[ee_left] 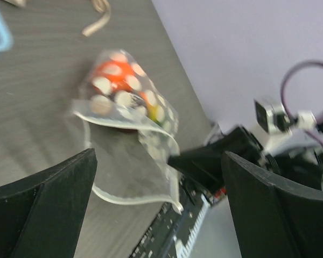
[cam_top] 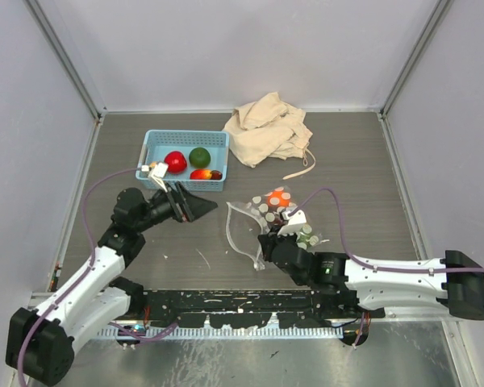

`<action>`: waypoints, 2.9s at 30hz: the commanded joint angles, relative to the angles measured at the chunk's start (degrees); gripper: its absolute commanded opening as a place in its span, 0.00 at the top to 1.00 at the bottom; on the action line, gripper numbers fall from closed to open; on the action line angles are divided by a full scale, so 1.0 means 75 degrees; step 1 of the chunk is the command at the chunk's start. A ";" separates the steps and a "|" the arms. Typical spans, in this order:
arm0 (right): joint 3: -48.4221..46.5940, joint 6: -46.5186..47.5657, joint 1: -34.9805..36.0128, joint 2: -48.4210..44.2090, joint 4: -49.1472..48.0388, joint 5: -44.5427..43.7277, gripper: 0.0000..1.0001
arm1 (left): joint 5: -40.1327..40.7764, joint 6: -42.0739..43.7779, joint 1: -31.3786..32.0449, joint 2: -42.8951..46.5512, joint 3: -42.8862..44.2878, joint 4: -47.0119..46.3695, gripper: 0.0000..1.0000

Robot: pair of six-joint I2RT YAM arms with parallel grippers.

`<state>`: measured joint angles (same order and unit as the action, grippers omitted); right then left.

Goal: Open the zip-top bag and remove the fake food
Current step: Place the fake fruit in the bin, then pick up the fake fruit from the zipper food storage bag.

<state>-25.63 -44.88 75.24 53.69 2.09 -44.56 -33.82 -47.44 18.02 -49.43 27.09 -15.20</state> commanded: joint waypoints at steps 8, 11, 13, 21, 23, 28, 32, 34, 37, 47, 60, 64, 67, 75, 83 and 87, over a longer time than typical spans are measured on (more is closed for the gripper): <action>0.0119 0.0183 -0.0030 -0.0397 -0.0294 0.0063 0.98 | 0.1054 0.0134 0.1841 0.1262 -0.0732 -0.0722 0.02; 0.0105 0.0211 -0.0025 -0.0400 -0.0311 0.0120 0.98 | 0.1215 0.0064 0.2074 0.1284 -0.0912 -0.0861 0.02; 0.0121 0.0246 -0.0025 -0.0417 -0.0349 0.0175 0.98 | 0.1307 -0.0036 0.2200 0.1254 -0.1070 -0.1064 0.03; 0.0292 0.0473 -0.0025 -0.0589 -0.0569 0.0533 0.97 | 0.2204 -0.0064 0.2851 0.1061 -0.1397 -0.1279 0.15; 0.0288 0.0509 -0.0025 -0.0583 -0.0580 0.0564 0.97 | 0.2330 -0.0056 0.2997 0.0884 -0.1432 -0.1438 0.19; 0.0265 0.0701 -0.0026 -0.0541 -0.0752 0.0728 0.97 | 0.2391 0.0052 0.3254 0.0091 -0.1281 -0.1768 0.29; 0.0230 0.0797 -0.0025 -0.0577 -0.0779 0.0794 0.97 | 0.2504 0.0132 0.3518 -0.0686 -0.1115 -0.2098 0.34; 0.0236 0.0833 -0.0025 -0.0634 -0.0776 0.0827 0.97 | 0.2542 0.0160 0.3634 -0.1098 -0.1006 -0.2250 0.37; 0.0262 0.0879 -0.0026 -0.0716 -0.0795 0.0926 0.97 | 0.2562 0.0171 0.3809 -0.1705 -0.0872 -0.2548 0.41; 0.0243 0.1429 -0.0030 -0.0766 -0.1231 0.1721 0.98 | 0.2702 0.0245 0.4006 -0.3587 -0.0433 -0.3346 0.50; -0.0271 0.2841 -0.0030 -0.0966 -0.1140 0.2880 0.54 | 0.2544 0.0341 0.4000 -0.4717 -0.0381 -0.4225 0.47; -0.0428 0.3154 -0.0092 -0.1972 -0.0476 0.2023 0.47 | 0.2535 0.0400 0.4007 -0.4735 -0.0418 -0.4223 0.46; -0.0576 0.3237 -0.0427 -0.2546 0.0176 0.1425 0.45 | 0.2529 0.0430 0.3998 -0.4750 -0.0439 -0.4237 0.46; -0.1037 0.3242 -0.2792 -0.2410 0.1098 0.2213 0.47 | 0.2428 0.0391 0.4004 -0.4875 -0.0358 -0.4344 0.46; -0.1436 0.3267 -0.4805 -0.0626 0.0865 0.4917 0.59 | 0.2364 0.0337 0.4004 -0.4880 -0.0366 -0.4340 0.45; -0.1517 0.3406 -0.4977 -0.0092 0.0841 0.5237 0.69 | 0.2358 0.0366 0.4000 -0.4811 -0.0395 -0.4278 0.45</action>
<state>-33.47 -20.86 38.83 51.31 9.96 -12.19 -15.44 -45.60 47.90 -86.37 22.55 -43.70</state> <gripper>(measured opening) 0.348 0.550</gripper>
